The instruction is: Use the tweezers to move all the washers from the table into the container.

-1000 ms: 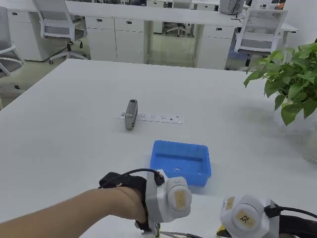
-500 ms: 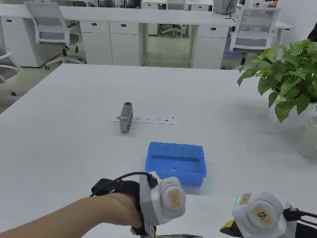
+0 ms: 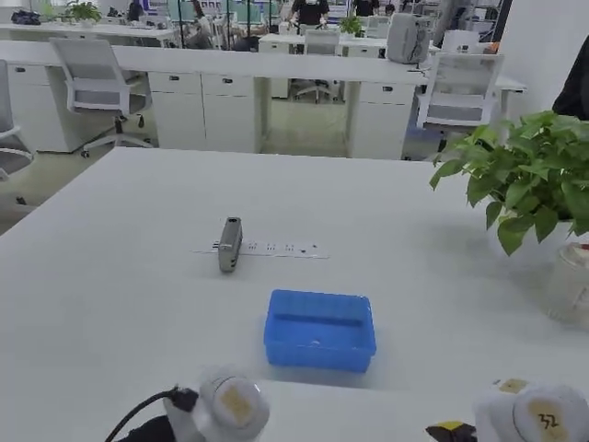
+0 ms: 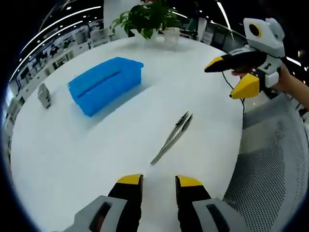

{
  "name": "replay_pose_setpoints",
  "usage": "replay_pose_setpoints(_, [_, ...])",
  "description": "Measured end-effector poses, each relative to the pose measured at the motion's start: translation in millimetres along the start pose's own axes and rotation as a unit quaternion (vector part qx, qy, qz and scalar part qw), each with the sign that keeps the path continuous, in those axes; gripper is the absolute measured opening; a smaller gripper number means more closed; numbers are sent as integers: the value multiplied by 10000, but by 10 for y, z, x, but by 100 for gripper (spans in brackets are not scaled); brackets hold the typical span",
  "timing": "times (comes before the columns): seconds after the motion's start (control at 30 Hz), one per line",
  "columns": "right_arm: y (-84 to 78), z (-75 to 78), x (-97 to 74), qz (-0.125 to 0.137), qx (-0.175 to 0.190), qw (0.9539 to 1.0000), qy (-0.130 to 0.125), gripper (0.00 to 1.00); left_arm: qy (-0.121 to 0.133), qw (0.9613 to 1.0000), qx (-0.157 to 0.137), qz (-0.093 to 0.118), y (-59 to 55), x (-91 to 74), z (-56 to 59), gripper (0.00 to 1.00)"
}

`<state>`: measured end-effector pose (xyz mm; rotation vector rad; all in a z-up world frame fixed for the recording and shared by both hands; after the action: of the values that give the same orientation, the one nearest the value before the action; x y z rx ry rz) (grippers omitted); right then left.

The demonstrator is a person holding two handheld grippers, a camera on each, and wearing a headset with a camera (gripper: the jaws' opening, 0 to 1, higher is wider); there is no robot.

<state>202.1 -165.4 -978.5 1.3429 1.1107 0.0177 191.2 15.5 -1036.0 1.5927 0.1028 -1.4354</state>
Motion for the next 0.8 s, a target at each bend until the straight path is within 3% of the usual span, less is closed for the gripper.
replay_pose_setpoints(0.1, [-29, -26, -20, 47, 282, 9996, 20, 61, 281, 9973, -543, 413, -15, -176, -1, 36])
replay_pose_setpoints(0.2, [-44, -63, -24, 78, 395, 9992, 20, 61, 502, 9927, -893, 643, -58, -308, -5, 49])
replay_pose_setpoints(0.3, [-30, -78, -27, 192, 514, 9985, -8, 63, 755, 9899, -903, 786, -70, -438, -40, 59])
replay_pose_setpoints(0.33, [-29, -81, -30, 199, 518, 9985, -14, 63, 932, 9870, -941, 908, -54, -513, -68, 60])
replay_pose_setpoints(0.4, [-17, -85, -57, 241, 468, 9986, -60, 63, 997, 9846, -1036, 997, -46, -601, -68, 66])
replay_pose_setpoints(0.5, [11, -67, -110, 313, 444, 9984, -153, 68, 1183, 9779, -1234, 1206, -46, -766, -86, 77])
replay_pose_setpoints(0.63, [68, -72, -167, 435, 521, 9975, -189, 76, 1407, 9708, -1355, 1395, -103, -916, -111, 81])
replay_pose_setpoints(0.8, [129, -46, -217, 506, 501, 9966, -415, 92, 1859, 9655, -1225, 1351, -176, -1059, -158, 99])
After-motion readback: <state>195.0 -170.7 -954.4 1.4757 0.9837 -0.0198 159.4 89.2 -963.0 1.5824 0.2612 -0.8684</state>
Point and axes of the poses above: the centre of the closed fingertips' face, and the gripper's own axes: x roughly forward along the fingers, z roughly to its right, y roughly out of its top, the point moved 3 cm from there along -x, roughly backward along the fingers, and after that the axes turned 1 degree about z, right-handed, at the moved point
